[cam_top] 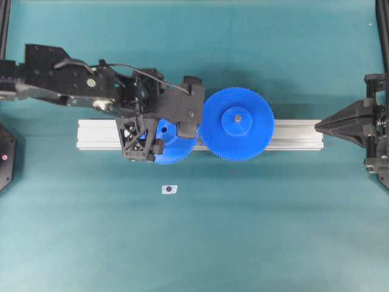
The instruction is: Insert the small gear onto the shaft.
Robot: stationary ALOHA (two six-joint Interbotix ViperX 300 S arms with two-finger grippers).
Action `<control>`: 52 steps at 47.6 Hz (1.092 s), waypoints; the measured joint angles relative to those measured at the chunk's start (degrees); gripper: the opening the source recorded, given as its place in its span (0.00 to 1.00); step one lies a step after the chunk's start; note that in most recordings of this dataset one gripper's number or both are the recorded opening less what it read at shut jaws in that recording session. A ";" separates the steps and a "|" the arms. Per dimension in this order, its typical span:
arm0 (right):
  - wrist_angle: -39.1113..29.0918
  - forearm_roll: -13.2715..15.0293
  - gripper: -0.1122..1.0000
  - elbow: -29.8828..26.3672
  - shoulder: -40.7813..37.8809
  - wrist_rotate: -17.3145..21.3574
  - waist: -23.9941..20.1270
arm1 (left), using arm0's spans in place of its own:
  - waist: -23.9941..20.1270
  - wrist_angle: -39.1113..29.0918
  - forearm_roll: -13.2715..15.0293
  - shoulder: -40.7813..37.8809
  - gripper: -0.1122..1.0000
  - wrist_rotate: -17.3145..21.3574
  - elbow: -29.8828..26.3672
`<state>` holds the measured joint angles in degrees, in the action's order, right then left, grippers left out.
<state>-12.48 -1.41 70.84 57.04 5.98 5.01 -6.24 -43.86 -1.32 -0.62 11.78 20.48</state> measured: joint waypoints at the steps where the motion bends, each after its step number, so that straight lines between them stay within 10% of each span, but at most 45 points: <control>1: 0.00 -0.09 0.15 0.00 0.00 0.09 0.00 | 0.00 0.00 0.00 0.18 0.91 0.09 -0.18; 52: 0.00 -0.09 0.15 0.00 0.09 0.09 0.09 | -0.09 -1.58 0.00 5.27 0.91 0.00 -3.43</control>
<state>-12.48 -1.49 70.84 57.13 6.06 5.10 -6.33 -45.44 -1.32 4.66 11.78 17.05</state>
